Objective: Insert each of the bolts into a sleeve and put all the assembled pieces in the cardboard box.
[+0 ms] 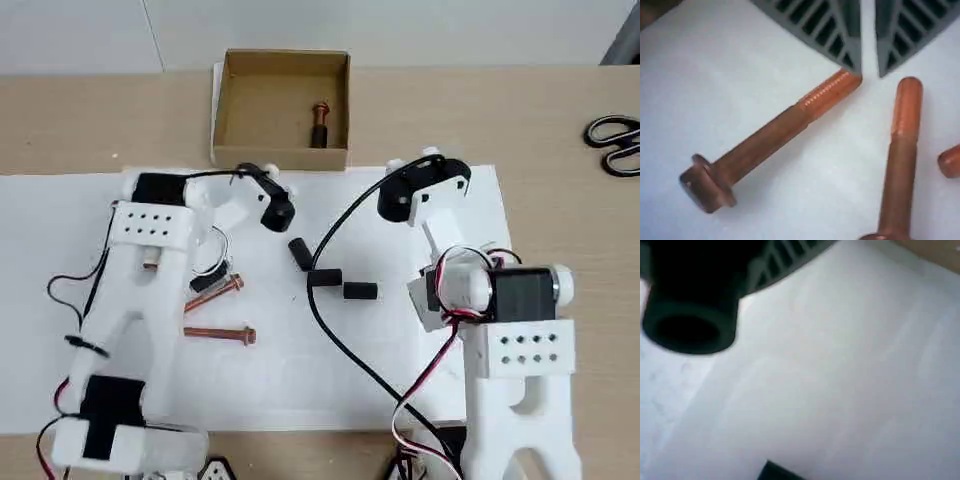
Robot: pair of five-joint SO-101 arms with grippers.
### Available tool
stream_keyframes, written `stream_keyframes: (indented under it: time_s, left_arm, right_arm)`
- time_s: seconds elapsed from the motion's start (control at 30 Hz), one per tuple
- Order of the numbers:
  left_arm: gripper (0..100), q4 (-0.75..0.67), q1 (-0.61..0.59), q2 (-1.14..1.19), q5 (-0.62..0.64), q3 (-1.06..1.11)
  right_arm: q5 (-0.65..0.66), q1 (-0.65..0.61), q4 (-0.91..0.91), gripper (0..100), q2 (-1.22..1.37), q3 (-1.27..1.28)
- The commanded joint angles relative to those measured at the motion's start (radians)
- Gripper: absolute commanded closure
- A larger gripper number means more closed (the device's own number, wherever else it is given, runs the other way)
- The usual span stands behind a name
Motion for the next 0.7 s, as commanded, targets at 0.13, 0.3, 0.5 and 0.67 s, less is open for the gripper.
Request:
stream_keyframes:
  time_s: [0.13,0.3,0.5,0.67]
  left_arm:
    - [97,0.005,-0.006,0.02,-0.084,-0.005]
    - [95,-0.041,-0.003,0.026,-0.094,-0.007]
    - [93,-0.095,-0.005,0.034,-0.107,-0.002]
    - [92,-0.127,-0.002,0.118,-0.117,-0.007]
  right_arm:
    - [0.028,-0.001,-0.012,99.5,-0.016,0.002]
    - [0.031,-0.001,-0.015,99.5,-0.016,0.002]
    - [0.031,-0.001,-0.016,99.5,-0.016,0.002]
    - [0.031,-0.001,-0.016,99.5,-0.015,0.002]
